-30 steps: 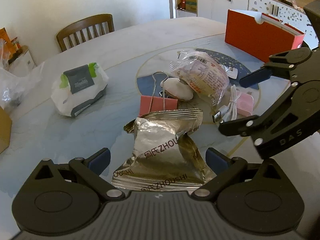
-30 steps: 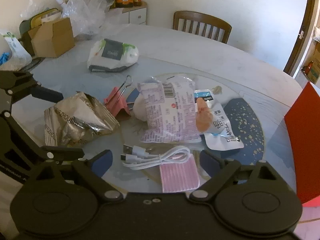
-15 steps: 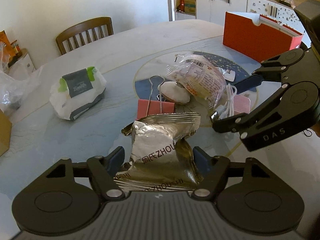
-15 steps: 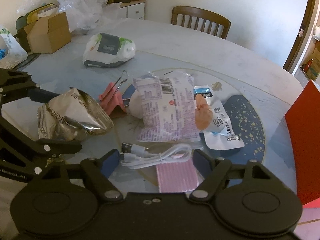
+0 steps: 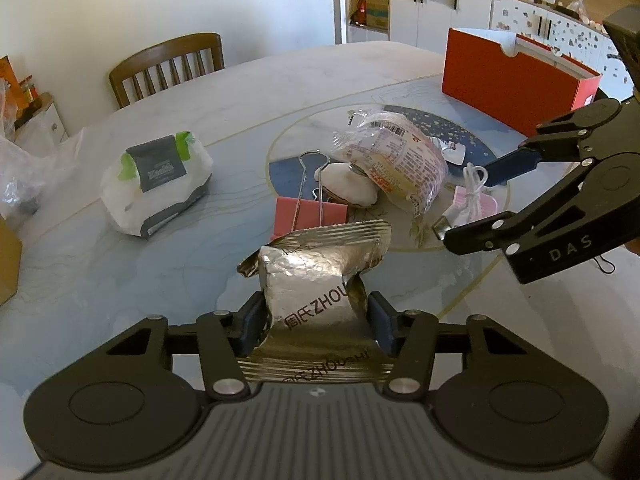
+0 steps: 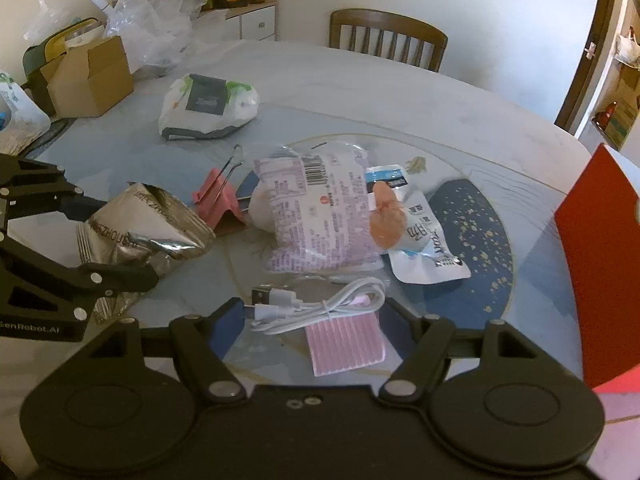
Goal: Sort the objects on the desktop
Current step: 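Grasp the gold foil bag with the left tool while the right tool grasps the white cable, then carry the gold foil bag and white cable with both tools into the red box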
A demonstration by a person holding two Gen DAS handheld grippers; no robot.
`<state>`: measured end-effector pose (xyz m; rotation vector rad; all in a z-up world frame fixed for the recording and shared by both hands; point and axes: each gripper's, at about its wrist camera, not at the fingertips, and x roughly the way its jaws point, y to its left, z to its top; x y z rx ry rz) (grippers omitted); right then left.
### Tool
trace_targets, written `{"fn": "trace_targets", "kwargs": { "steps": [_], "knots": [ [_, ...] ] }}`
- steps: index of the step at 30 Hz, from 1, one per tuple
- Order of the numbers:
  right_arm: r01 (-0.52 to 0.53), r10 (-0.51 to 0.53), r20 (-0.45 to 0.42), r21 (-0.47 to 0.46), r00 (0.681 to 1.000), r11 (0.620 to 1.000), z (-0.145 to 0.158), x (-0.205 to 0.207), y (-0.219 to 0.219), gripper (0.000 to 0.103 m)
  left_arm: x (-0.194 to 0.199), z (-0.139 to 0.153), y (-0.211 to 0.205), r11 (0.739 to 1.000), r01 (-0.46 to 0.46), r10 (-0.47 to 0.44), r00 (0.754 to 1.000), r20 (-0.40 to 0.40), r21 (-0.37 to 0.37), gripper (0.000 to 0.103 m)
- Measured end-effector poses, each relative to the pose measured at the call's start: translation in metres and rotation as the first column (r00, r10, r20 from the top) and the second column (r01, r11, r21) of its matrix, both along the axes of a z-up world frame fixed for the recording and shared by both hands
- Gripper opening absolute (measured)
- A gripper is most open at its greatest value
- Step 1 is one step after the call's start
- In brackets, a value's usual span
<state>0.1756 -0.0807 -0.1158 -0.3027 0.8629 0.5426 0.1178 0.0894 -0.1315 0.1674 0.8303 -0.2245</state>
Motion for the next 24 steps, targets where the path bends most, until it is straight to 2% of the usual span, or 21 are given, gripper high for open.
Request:
{"fn": "trace_targets", "kwargs": {
  "steps": [8,13,24],
  "knots": [
    [0.041,-0.042,0.004,0.032,0.999,0.999,0.015,-0.009,-0.01,0.073,-0.007,0.009,0.006,0.999,-0.021,0.021,1.0,-0.012,-0.045,0.054],
    [0.07,-0.071,0.012,0.082,0.997,0.994,0.032,-0.016,-0.022,0.073,-0.01,0.027,0.005,0.996,-0.025,0.025,1.0,0.003,-0.088,0.054],
    [0.103,-0.108,0.02,0.166,0.994,0.981,0.071,-0.02,-0.061,0.073,-0.011,0.069,-0.021,0.992,-0.012,0.016,0.999,0.032,-0.129,0.054]
  ]
}}
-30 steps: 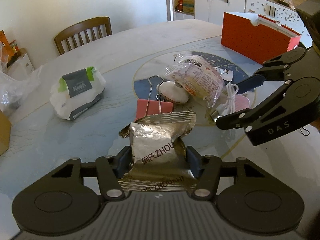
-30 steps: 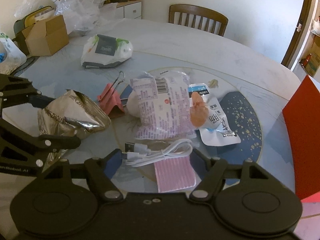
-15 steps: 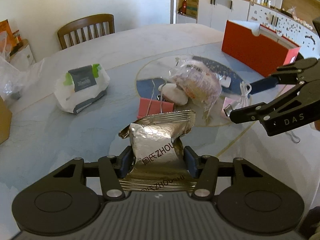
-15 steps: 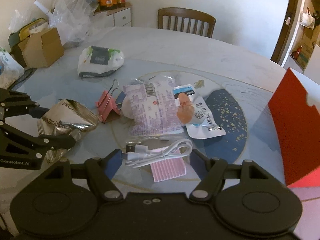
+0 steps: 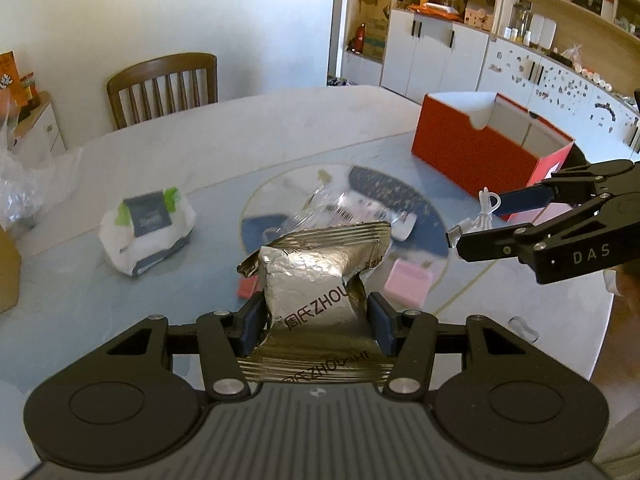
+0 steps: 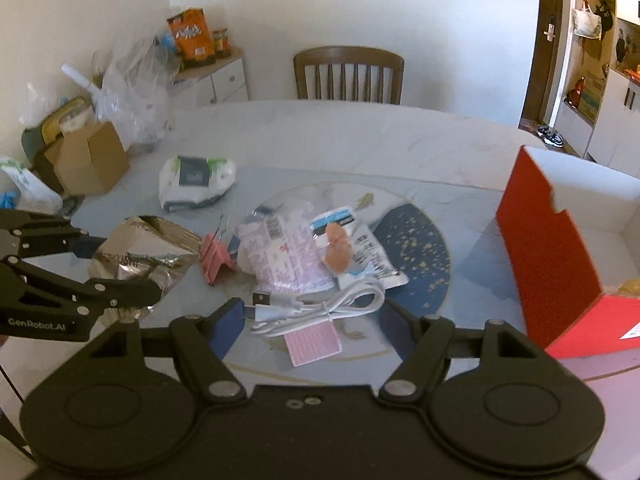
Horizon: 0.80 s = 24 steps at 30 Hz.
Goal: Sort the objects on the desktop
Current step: 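Carry the gold foil bag and white cable with both tools into the red box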
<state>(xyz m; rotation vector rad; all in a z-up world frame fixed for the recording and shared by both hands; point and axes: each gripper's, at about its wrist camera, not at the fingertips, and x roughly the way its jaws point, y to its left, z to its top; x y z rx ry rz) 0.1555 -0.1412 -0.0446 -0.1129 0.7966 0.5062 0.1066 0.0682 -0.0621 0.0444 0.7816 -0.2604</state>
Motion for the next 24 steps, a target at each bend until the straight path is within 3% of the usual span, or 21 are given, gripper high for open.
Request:
{"fn": "trace_targets", "kwargs": {
  "steps": [14,24],
  "knots": [
    [0.002,-0.003,0.08,0.02,0.997,1.0,0.056,0.036,-0.097,0.073,0.027,0.045,-0.067,0.998,-0.013,0.016,0.999,0.049,-0.059,0.054],
    [0.011,-0.011,0.123,0.003,0.992,1.0,0.069,0.071,-0.165,0.073,0.06,0.06,-0.139,0.998,0.026,-0.022,0.997,0.07,-0.061,0.054]
  ]
}}
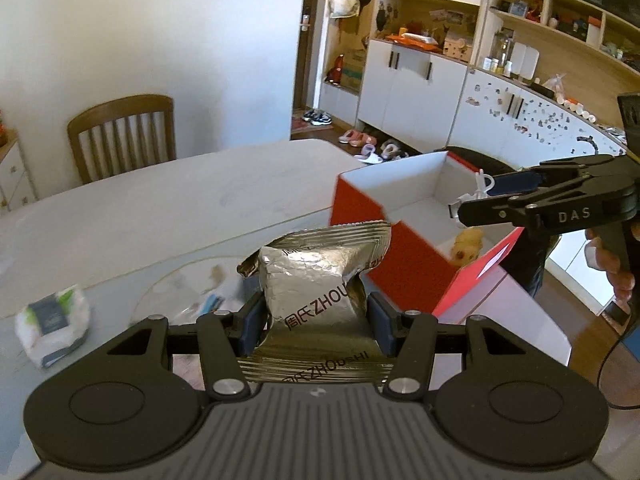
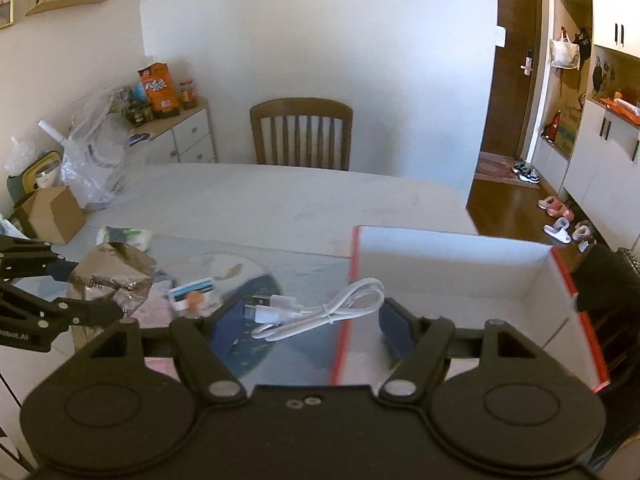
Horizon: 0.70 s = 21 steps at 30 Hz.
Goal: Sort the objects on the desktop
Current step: 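Carry the gold foil bag and white cable with both tools into the red box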
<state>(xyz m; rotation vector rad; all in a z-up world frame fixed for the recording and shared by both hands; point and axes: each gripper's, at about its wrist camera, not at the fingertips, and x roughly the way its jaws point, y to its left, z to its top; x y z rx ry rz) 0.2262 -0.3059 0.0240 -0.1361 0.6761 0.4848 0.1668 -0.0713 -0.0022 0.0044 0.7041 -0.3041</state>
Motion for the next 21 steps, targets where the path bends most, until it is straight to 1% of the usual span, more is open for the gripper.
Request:
{"fn": "trace_targets", "kwargs": {
  "steps": [5,11,15,17,21],
  "knots": [
    [0.015,-0.015,0.017,-0.004,1.0,1.0,0.003,0.016,-0.03,0.073,0.019,0.007,-0.037,0.999,0.036,-0.037,0.999,0.016,0.008,0.054],
    [0.055,-0.055,0.015,0.002,0.998,0.998,0.006,0.038,-0.064,0.073,0.042,0.018,-0.077,0.996,0.087,-0.087,0.995,0.042,0.013,0.054],
    [0.079,-0.079,0.008,-0.001,0.997,0.997,0.006,0.052,-0.089,0.073,0.056,0.024,-0.104,0.989,0.138,-0.141,0.988,0.059,0.044,0.054],
    [0.091,-0.091,0.004,-0.003,0.996,0.996,0.004,0.059,-0.097,0.073,0.064,0.023,-0.116,0.985,0.161,-0.165,0.985,0.057,0.059,0.054],
    [0.109,-0.109,-0.013,0.002,0.994,0.994,-0.004,0.071,-0.109,0.073,0.081,0.015,-0.137,0.977,0.198,-0.2,0.98,0.019,0.075,0.054]
  ]
}}
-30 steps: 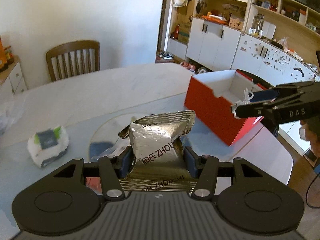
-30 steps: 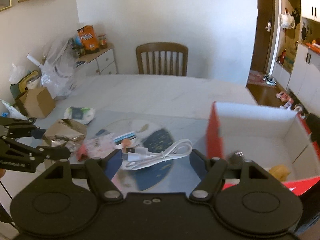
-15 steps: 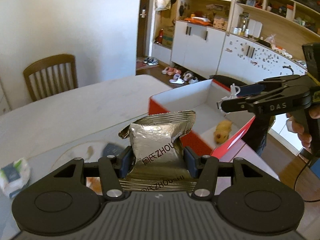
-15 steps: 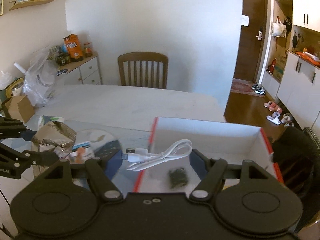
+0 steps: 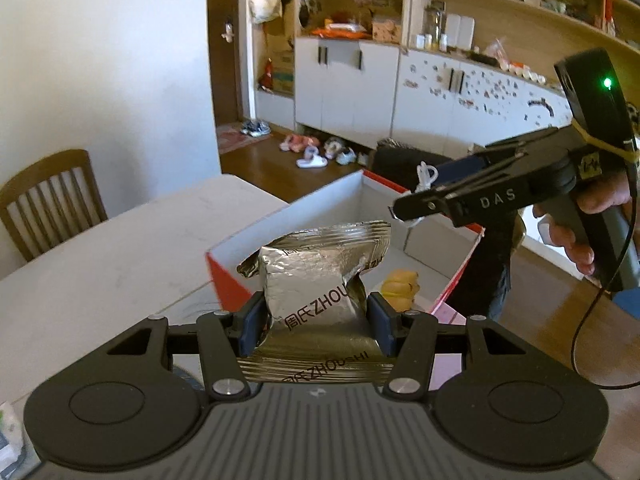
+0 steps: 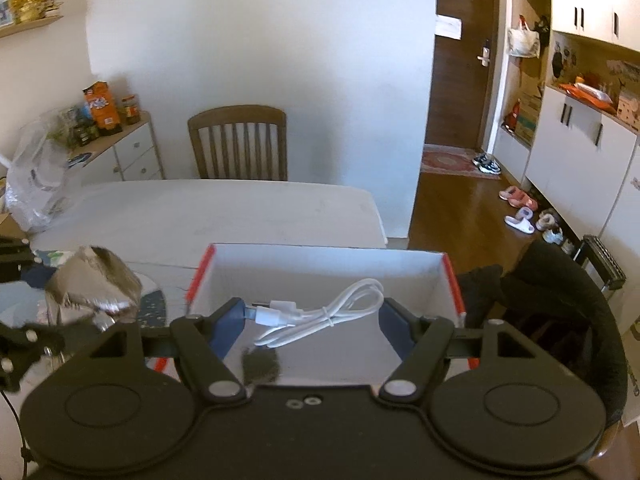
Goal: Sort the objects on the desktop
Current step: 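Carry the gold foil bag and white cable with both tools into the red box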
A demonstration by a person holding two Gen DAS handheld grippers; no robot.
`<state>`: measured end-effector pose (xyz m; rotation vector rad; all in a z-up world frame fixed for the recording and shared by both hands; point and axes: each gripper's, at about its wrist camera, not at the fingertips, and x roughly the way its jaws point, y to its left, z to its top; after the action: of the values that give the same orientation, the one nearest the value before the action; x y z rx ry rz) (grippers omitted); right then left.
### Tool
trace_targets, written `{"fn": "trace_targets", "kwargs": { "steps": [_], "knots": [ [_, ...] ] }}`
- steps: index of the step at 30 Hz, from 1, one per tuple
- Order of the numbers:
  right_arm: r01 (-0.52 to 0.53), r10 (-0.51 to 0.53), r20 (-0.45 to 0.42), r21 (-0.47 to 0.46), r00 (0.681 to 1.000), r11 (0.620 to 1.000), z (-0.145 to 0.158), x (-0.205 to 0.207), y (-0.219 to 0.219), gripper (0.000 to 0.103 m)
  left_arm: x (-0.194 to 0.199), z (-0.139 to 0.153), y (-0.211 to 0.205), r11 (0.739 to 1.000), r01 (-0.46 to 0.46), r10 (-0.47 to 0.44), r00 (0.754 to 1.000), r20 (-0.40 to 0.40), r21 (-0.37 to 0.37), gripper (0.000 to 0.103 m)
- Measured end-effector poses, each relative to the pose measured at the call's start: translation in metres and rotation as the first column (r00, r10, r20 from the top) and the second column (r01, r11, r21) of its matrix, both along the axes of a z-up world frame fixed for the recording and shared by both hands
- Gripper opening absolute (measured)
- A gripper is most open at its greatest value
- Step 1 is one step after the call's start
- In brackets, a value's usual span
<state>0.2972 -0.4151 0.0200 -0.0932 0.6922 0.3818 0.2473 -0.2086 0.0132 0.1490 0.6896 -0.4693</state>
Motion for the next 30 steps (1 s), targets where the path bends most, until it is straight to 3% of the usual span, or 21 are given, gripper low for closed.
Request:
{"fn": "trace_targets", "kwargs": {
  "steps": [6,15,21,23,30],
  "knots": [
    [0.011,-0.011,-0.049,0.009,0.999,1.0,-0.019,0.025,-0.012,0.072,0.029,-0.023,-0.032,0.997,0.044,-0.04,0.997,-0.065,0.063,0.054],
    [0.044,-0.046,-0.176,-0.011,0.983,0.999,-0.078,0.069,-0.012,0.071,0.077,-0.075,-0.072,0.983,0.076,-0.039,0.977,-0.21,0.169,0.054],
    [0.039,-0.053,-0.235,-0.062,0.971,0.997,-0.101,0.081,-0.001,0.071,0.096,-0.088,-0.088,0.972,0.108,-0.049,0.961,-0.271,0.21,0.054],
    [0.039,-0.06,-0.26,-0.085,0.964,0.996,-0.106,0.087,0.001,0.071,0.103,-0.089,-0.087,0.974,0.113,-0.051,0.953,-0.299,0.194,0.054],
    [0.047,-0.078,-0.324,-0.105,0.943,0.993,-0.113,0.094,-0.001,0.071,0.113,-0.093,-0.086,0.973,0.106,-0.035,0.946,-0.322,0.206,0.054]
  ]
}}
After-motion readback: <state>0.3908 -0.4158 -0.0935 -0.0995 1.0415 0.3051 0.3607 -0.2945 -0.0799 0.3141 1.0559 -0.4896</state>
